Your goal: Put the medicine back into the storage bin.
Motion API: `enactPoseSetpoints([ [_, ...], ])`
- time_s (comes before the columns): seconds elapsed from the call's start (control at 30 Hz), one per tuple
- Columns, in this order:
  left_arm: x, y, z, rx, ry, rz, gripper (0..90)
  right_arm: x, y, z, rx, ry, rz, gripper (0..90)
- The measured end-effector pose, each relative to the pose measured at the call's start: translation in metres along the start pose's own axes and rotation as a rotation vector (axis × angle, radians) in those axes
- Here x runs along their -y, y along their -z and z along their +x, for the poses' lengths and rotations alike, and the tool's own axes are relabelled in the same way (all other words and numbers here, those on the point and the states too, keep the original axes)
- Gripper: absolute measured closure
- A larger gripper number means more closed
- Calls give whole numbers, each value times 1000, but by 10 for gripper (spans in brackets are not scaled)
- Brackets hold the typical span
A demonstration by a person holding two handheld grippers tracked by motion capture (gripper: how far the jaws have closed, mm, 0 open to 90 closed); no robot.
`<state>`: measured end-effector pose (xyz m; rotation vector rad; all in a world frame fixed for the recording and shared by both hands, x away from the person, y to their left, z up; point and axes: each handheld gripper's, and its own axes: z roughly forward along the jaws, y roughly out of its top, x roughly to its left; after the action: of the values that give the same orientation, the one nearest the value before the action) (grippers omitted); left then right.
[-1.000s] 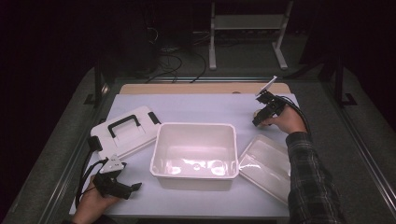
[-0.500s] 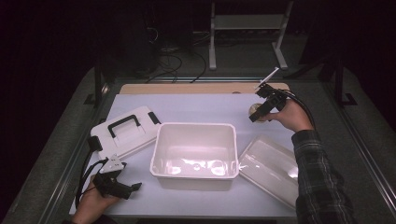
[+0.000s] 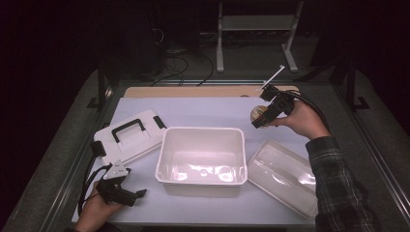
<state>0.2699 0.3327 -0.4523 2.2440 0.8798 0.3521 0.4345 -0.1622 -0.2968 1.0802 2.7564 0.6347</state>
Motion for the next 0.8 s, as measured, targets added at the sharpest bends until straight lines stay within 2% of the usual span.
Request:
enactPoseSetpoints([
  [0.1, 0, 0, 0, 0, 0, 0, 0, -4, 8, 14, -7, 45, -10, 200],
  [0.13, 0, 0, 0, 0, 0, 0, 0, -4, 8, 14, -7, 45, -10, 200],
  [0.17, 0, 0, 0, 0, 0, 0, 0, -6, 10, 22, -7, 72, -8, 200],
  [0.27, 0, 0, 0, 0, 0, 0, 0, -9, 13, 33, -20, 112, -12, 200],
  [0.3, 0, 0, 0, 0, 0, 0, 0, -9, 13, 33, -20, 112, -12, 200],
  [0.37, 0, 0, 0, 0, 0, 1, 0, -12, 17, 45, -31, 148, -23, 200],
  [0.7, 0, 0, 0, 0, 0, 1, 0, -16, 22, 74, -72, 246, -42, 200],
  [0.73, 0, 0, 0, 0, 0, 1, 0, -17, 23, 82, -81, 278, -46, 199],
  [0.8, 0, 0, 0, 0, 0, 1, 0, -18, 23, 85, -83, 286, -47, 199],
])
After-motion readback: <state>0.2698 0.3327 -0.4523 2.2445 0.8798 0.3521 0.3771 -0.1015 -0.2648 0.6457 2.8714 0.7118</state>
